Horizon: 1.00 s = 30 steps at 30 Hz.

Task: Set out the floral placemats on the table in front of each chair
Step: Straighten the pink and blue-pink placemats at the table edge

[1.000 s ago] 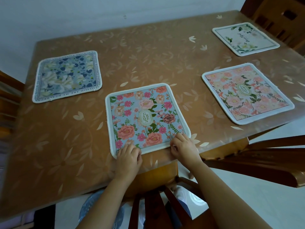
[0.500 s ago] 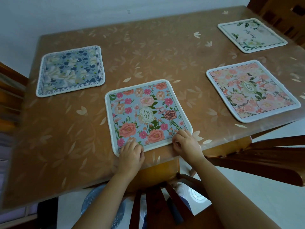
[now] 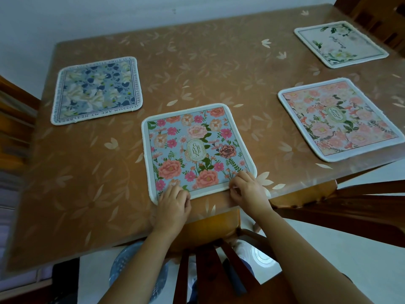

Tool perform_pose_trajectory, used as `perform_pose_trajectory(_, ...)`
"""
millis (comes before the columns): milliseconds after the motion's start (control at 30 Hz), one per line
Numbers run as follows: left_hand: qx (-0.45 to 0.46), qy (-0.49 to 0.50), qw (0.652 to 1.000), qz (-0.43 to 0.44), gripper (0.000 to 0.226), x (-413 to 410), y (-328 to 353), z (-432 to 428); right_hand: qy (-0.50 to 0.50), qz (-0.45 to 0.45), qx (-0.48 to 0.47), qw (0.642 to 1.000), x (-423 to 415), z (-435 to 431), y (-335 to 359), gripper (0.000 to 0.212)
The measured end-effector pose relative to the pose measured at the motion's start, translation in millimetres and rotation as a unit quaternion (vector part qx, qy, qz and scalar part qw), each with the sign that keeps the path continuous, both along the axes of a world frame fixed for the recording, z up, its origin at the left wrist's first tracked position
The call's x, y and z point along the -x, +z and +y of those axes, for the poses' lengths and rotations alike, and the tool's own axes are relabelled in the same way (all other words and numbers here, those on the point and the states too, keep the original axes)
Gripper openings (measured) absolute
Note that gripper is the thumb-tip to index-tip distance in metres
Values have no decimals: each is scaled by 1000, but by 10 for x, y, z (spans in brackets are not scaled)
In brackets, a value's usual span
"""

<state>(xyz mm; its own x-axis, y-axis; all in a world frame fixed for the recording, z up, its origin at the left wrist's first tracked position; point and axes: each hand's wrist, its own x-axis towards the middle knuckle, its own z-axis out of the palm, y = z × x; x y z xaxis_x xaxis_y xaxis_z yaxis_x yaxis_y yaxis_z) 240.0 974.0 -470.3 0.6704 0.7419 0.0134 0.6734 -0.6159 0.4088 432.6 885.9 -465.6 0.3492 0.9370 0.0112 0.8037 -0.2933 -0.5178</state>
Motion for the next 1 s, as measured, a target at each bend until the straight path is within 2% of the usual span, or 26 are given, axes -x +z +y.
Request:
perform_pose_trajectory(233, -5, 24, 1000, 5, 19, 95, 18, 58, -4, -8, 32, 999, -14, -7, -5, 12)
perform_pose_trajectory(533, 39, 34, 999, 5, 4, 109, -5, 60, -13, -13, 65, 998, -34, 2, -30, 15)
perform_pose_trajectory(1000, 33, 33, 999, -17, 9, 148, -65, 28, -6, -4, 74, 997, -42, -12, 0, 14)
